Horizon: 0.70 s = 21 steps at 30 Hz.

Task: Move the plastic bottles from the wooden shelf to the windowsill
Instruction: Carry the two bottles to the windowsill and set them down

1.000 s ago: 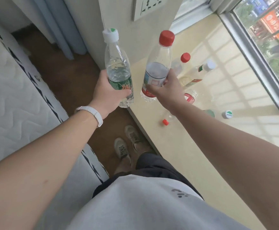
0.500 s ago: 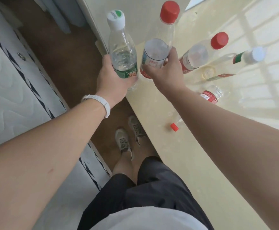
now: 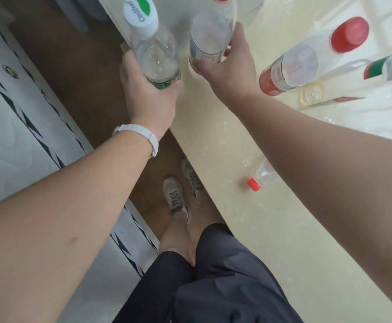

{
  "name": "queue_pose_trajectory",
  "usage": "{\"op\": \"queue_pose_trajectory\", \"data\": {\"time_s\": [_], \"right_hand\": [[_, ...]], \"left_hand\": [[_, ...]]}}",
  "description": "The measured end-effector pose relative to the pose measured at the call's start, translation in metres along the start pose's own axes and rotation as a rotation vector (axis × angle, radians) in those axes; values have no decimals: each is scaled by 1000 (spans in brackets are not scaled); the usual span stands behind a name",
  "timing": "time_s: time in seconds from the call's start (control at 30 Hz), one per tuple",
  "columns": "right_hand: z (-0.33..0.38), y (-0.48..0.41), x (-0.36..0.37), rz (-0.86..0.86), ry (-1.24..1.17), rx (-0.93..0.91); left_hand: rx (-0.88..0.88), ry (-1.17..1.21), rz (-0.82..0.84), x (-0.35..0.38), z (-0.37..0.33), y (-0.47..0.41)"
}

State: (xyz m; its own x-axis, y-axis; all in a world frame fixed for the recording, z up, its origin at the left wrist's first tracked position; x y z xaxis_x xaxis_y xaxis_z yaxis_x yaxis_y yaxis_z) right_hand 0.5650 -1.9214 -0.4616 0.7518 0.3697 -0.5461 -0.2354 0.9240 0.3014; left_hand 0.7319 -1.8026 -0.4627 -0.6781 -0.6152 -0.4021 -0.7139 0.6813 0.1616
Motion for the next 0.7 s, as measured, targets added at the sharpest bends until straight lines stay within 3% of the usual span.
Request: {"op": "queue_pose_trajectory", "data": {"time_s": [0.3,0.5,0.7], "right_hand": [[1,-12,15,18,-9,-53],[-2,-12,18,16,-6,-49],[-28,7,18,29,23,51]], "left_hand": [[26,64,-80,7,7,-5],[-53,57,-112,8,12,0],[-124,-7,-16,3,14,14]]}}
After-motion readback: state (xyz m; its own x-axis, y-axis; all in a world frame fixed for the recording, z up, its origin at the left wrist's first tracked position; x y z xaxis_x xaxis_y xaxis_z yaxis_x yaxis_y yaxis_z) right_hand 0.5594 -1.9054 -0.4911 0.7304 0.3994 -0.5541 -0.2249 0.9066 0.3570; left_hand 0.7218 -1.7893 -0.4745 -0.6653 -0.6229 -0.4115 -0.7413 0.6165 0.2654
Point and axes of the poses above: each hand's wrist, its own y-axis away from the middle knuckle, its own x-axis out of the palm, z = x × y, the point moved 9 cm from there along -y, towards the middle knuckle, and after that the axes turned 6 degrees about y, right-handed, at the moved point
